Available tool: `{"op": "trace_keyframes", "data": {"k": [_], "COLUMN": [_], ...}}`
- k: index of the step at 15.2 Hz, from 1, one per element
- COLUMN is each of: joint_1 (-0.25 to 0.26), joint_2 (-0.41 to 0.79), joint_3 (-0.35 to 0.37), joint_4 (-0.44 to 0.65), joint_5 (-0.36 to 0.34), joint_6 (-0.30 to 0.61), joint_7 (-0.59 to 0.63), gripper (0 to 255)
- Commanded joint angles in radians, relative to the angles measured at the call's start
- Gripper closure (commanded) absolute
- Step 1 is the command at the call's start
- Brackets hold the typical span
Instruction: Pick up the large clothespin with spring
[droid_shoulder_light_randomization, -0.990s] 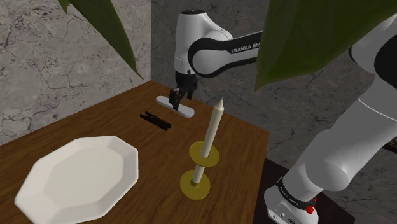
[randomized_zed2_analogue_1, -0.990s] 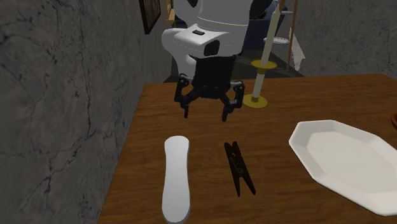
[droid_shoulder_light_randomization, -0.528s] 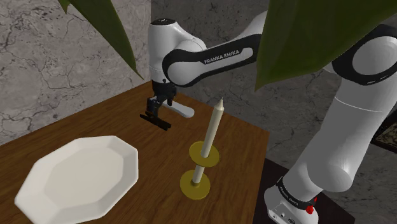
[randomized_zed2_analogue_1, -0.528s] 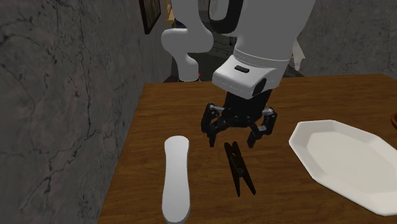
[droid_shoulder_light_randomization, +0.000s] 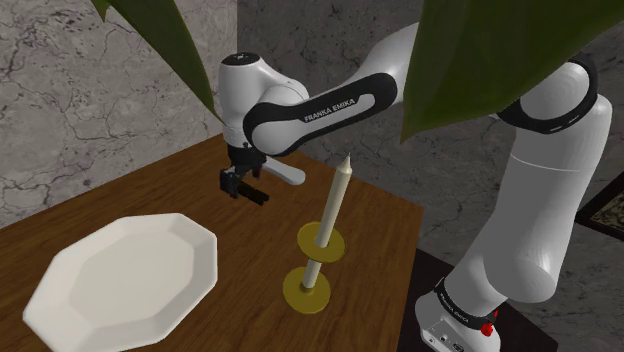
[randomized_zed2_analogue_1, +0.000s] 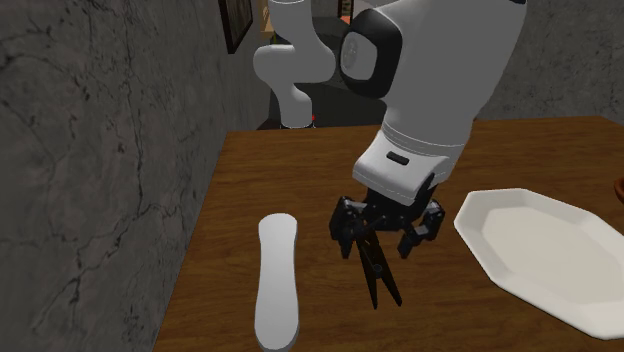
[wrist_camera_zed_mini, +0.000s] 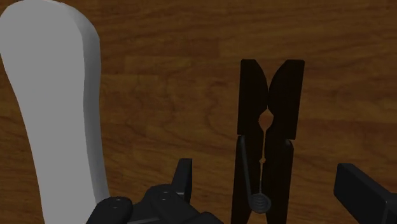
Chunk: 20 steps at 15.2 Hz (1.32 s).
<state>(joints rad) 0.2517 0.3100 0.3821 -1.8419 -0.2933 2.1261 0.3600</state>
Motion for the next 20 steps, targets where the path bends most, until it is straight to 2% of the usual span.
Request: {"op": "trace_keyframes", "data": {"k": [1, 3, 4, 13, 20], "joint_1": [0.003, 0.003, 0.002, 0.003, -0.002], "joint_2": [0.013, 0.013, 0.012, 0.013, -0.027], "joint_3": [-0.002, -0.002, -0.002, -0.002, 0.007], "joint_4": [-0.006, -0.006, -0.006, -0.006, 0.037], "joint_5": [-0.008, -0.008, -0.007, -0.008, 0.019], "joint_6": [0.017, 0.017, 0.017, 0.017, -0.06], "joint_7": [0.008, 0.008, 0.007, 0.008, -0.018], "gripper": [0, 0, 255, 255, 255]}}
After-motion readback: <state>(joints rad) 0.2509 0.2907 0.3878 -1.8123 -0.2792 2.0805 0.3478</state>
